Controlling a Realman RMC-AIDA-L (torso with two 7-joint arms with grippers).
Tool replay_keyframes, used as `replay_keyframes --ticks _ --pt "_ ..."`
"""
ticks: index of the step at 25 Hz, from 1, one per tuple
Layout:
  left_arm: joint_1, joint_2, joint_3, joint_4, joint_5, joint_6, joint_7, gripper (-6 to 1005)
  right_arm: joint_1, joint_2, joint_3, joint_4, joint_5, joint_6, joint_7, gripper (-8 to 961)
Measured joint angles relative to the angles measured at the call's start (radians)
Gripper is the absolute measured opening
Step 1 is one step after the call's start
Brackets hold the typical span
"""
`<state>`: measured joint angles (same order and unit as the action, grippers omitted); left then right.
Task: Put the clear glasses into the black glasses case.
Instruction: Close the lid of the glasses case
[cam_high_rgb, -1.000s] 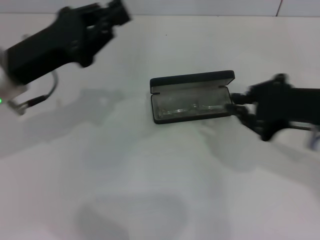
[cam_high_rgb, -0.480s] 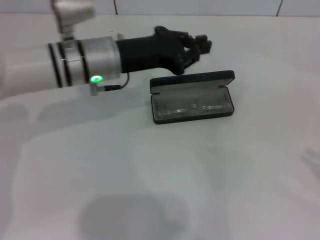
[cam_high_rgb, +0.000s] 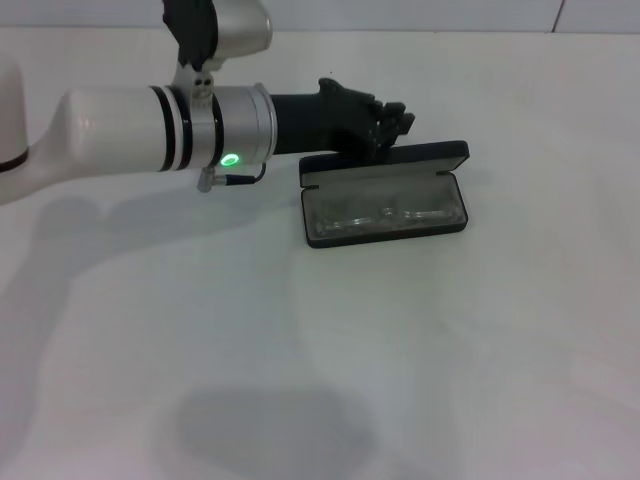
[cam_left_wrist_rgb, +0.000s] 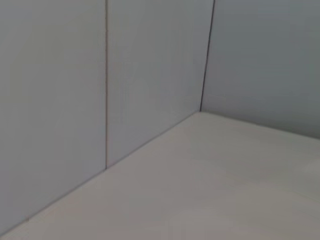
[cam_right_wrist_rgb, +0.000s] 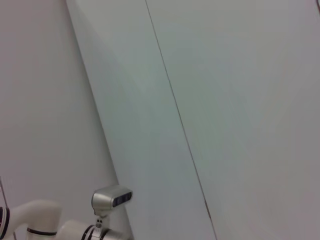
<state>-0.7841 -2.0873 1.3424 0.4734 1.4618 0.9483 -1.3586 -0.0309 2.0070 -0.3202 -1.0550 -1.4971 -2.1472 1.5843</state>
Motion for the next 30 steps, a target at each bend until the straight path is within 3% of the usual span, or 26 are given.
replay_keyframes --ticks 15,23,27,30 --pt "0.01 -0.002 -0.005 -0.023 0.004 -0.004 -0.027 173 0.07 -0.004 0.003 0.057 -0.026 0.0 -0.017 142" --pt "0.009 -0.003 -0.001 -0.022 -0.01 -0.001 -0.032 182 0.064 -0.004 0.009 0.073 -0.03 -0.001 -0.033 143" --pt "0.008 -0.004 0.001 -0.024 -0.005 -0.001 -0.032 266 0.062 -0.004 0.01 0.077 -0.03 -0.001 -0.033 143" --pt "0.009 -0.005 0.002 -0.026 -0.004 -0.001 -0.032 264 0.063 -0.004 0.009 0.085 -0.03 -0.001 -0.035 143"
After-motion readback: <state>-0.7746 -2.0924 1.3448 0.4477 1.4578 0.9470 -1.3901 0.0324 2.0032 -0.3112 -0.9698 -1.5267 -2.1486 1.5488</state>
